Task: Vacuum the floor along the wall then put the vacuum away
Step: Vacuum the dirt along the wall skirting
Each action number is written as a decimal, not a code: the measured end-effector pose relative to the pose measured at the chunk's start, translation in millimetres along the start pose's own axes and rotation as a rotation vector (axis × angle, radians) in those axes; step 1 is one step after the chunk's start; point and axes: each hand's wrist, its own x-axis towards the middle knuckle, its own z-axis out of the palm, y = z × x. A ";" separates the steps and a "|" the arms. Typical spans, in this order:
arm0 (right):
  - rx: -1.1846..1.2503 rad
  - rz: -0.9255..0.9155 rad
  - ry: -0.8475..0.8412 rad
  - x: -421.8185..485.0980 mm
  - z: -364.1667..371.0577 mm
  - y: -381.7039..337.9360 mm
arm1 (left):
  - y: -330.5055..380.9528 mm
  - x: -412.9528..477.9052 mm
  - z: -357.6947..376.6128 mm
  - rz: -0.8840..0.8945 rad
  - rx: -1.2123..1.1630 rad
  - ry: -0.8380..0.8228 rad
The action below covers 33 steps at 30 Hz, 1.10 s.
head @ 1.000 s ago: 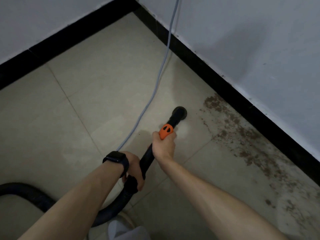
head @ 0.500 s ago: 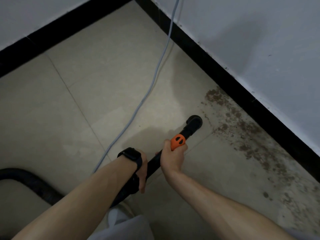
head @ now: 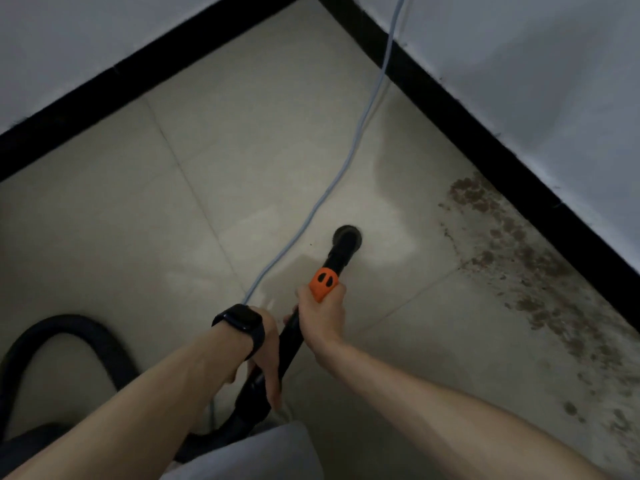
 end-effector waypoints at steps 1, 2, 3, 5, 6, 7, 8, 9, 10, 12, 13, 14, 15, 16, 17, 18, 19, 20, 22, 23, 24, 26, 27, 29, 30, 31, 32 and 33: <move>0.027 0.008 -0.030 -6.2 11.2 3.2 | -12.8 -0.9 6.9 -0.015 -0.027 0.009; 0.034 0.014 -0.048 -10.7 23.0 6.3 | -26.2 -0.3 12.5 -0.038 -0.033 0.029; 0.029 0.021 -0.064 -12.9 34.6 9.9 | -38.0 0.1 17.0 -0.063 -0.035 0.038; 0.009 0.041 -0.097 -11.3 56.0 23.3 | -57.5 1.9 24.7 -0.110 -0.051 0.030; 0.011 0.053 -0.117 -6.4 66.8 32.7 | -64.8 2.0 28.6 -0.123 -0.063 0.027; 0.009 0.060 -0.133 1.6 76.9 42.5 | -70.0 2.2 32.5 -0.125 -0.078 0.030; 0.001 0.051 -0.148 1.3 82.1 42.6 | -73.7 3.5 35.9 -0.117 -0.094 0.040; -0.024 0.030 -0.168 -2.5 82.2 37.8 | -75.6 4.3 38.6 -0.105 -0.115 0.059; -0.027 0.009 -0.185 -11.5 79.0 26.5 | -75.5 4.7 40.8 -0.100 -0.133 0.083; 0.000 -0.007 -0.193 -11.6 71.9 23.1 | -70.5 8.5 42.1 -0.093 -0.168 0.092; -0.005 -0.014 -0.178 -10.5 66.2 22.8 | -64.7 10.1 39.8 -0.084 -0.168 0.078; -0.036 -0.030 -0.134 -7.1 60.1 24.9 | -57.7 11.4 36.8 -0.076 -0.153 0.080; -0.062 -0.051 -0.085 -2.6 53.1 26.0 | -48.8 11.7 31.8 -0.058 -0.140 0.096; -0.070 -0.061 -0.044 2.1 43.6 24.3 | -38.2 9.5 25.2 -0.042 -0.118 0.107; -0.075 -0.060 -0.004 8.2 33.4 21.5 | -26.3 5.2 17.4 -0.020 -0.100 0.114; -0.066 -0.065 0.030 16.2 21.0 18.3 | -13.2 -0.7 8.8 0.008 -0.088 0.134; -0.047 -0.071 0.065 23.7 7.3 13.7 | 0.1 -8.1 0.4 0.042 -0.071 0.172; -0.025 -0.061 0.102 30.4 -7.1 8.8 | 12.6 -15.5 -7.2 0.061 -0.050 0.223; 0.029 -0.059 0.163 39.3 -28.1 -3.1 | 33.8 -23.8 -22.9 0.095 0.007 0.289; 0.061 -0.058 0.213 44.7 -35.8 -8.6 | 42.4 -23.7 -32.0 0.099 0.038 0.287; 0.088 -0.060 0.263 50.5 -43.6 -12.6 | 49.9 -23.7 -40.7 0.090 0.055 0.283; 0.160 -0.047 0.321 54.3 -61.6 -26.9 | 63.6 -28.7 -56.5 0.105 0.085 0.345; 0.188 -0.047 0.334 58.5 -70.2 -33.2 | 68.6 -30.5 -64.7 0.145 0.090 0.423; 0.260 -0.053 0.344 64.9 -88.9 -45.9 | 77.9 -36.5 -76.1 0.232 0.071 0.545; 0.282 -0.049 0.341 67.5 -97.2 -51.2 | 82.2 -39.0 -80.2 0.268 0.061 0.574; 0.298 -0.043 0.323 70.3 -104.1 -55.3 | 85.9 -40.0 -83.5 0.292 0.051 0.590; 0.312 -0.044 0.317 71.2 -109.2 -59.0 | 89.1 -40.8 -85.0 0.307 0.041 0.597; 0.318 -0.047 0.316 74.3 -113.0 -59.4 | 91.4 -39.4 -85.7 0.324 0.035 0.604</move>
